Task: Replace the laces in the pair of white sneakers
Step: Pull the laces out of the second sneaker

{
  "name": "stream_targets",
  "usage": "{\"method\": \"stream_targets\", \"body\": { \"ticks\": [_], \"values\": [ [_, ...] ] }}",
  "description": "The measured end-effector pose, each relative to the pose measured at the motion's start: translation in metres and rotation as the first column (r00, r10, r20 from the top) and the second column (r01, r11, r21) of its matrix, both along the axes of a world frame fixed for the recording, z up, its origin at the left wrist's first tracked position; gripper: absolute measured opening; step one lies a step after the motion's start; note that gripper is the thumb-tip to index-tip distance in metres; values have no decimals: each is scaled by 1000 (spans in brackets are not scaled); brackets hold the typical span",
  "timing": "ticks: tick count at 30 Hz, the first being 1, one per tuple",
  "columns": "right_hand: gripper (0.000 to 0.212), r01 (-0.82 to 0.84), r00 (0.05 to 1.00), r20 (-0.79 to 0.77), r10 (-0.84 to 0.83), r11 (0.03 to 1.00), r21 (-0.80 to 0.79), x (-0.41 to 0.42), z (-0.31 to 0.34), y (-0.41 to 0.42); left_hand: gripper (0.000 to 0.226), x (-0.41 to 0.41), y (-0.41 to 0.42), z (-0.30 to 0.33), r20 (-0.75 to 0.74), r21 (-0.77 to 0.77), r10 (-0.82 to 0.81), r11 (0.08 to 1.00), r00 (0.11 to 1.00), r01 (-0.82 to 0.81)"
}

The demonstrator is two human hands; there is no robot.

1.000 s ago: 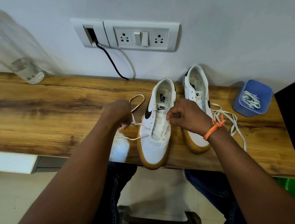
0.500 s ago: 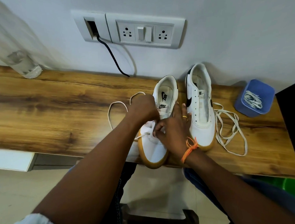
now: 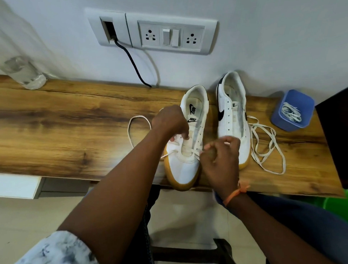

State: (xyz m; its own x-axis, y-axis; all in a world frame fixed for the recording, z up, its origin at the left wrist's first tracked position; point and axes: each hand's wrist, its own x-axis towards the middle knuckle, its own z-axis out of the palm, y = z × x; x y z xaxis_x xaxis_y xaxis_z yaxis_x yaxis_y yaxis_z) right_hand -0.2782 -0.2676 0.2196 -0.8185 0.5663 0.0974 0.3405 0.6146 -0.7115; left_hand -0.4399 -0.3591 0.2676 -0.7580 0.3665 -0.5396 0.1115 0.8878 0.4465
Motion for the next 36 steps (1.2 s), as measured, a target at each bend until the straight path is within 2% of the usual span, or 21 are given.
{"method": "stream_targets", "body": {
  "ticks": [2, 4, 6, 9, 11, 13, 15, 16, 18, 20, 23, 27, 31, 36],
  "values": [
    [19, -161, 987, 31, 158, 962, 221, -10, 6, -6, 37, -2, -1, -2, -5, -3, 6, 1000, 1000, -6],
    [20, -235, 969, 152, 195, 919, 317, -20, -1, -16, 36, -4, -1, -4, -11, -8, 7, 1000, 1000, -7],
    [11, -223, 964, 213, 159, 921, 319, -26, -9, -23, 34, -4, -2, -6, -9, 0, 0, 1000, 1000, 0],
    [1, -197, 972, 186, 147, 936, 291, -29, -7, -21, 35, -6, -4, -8, -5, -2, -2, 1000, 1000, 2],
    [3, -196, 973, 169, 154, 943, 268, -25, 3, -14, 38, -8, -5, -10, -12, -12, -8, 1000, 1000, 8],
    [6, -128, 981, 172, 91, 968, 216, -17, 16, 1, 40, -9, -4, -10, -16, -20, -16, 1000, 1000, 15],
    [9, -15, 971, 239, -13, 993, 117, -9, 28, 16, 40, -8, -4, -10, -11, -16, -22, 1000, 1000, 22],
    [11, 11, 959, 282, -43, 993, 115, -5, 32, 21, 40, -8, -3, -10, -13, -13, -26, 1000, 1000, 26],
    [11, -28, 934, 352, -56, 973, 228, -1, 37, 20, 40, -7, -4, -9, -25, -14, -35, 999, 999, 34],
    [10, -102, 954, 300, -4, 936, 337, -4, 38, 6, 39, -6, -3, -9, -32, -15, -43, 999, 999, 42],
    [22, -218, 966, 222, 132, 877, 428, -18, 27, -17, 34, -6, -3, -8, -20, -18, -30, 999, 999, 30],
    [45, -340, 914, 368, 172, 820, 461, -25, -2, -30, 35, -7, -3, -9, -22, -28, -17, 999, 1000, 16],
    [12, -280, 945, 286, 157, 841, 463, -31, 1, -17, 33, -7, -2, -10, -26, -42, -30, 999, 999, 29],
    [18, -361, 909, 378, 177, 788, 499, -31, -4, -14, 36, -8, -3, -12, -9, -28, -9, 1000, 1000, 8]
  ]
}}
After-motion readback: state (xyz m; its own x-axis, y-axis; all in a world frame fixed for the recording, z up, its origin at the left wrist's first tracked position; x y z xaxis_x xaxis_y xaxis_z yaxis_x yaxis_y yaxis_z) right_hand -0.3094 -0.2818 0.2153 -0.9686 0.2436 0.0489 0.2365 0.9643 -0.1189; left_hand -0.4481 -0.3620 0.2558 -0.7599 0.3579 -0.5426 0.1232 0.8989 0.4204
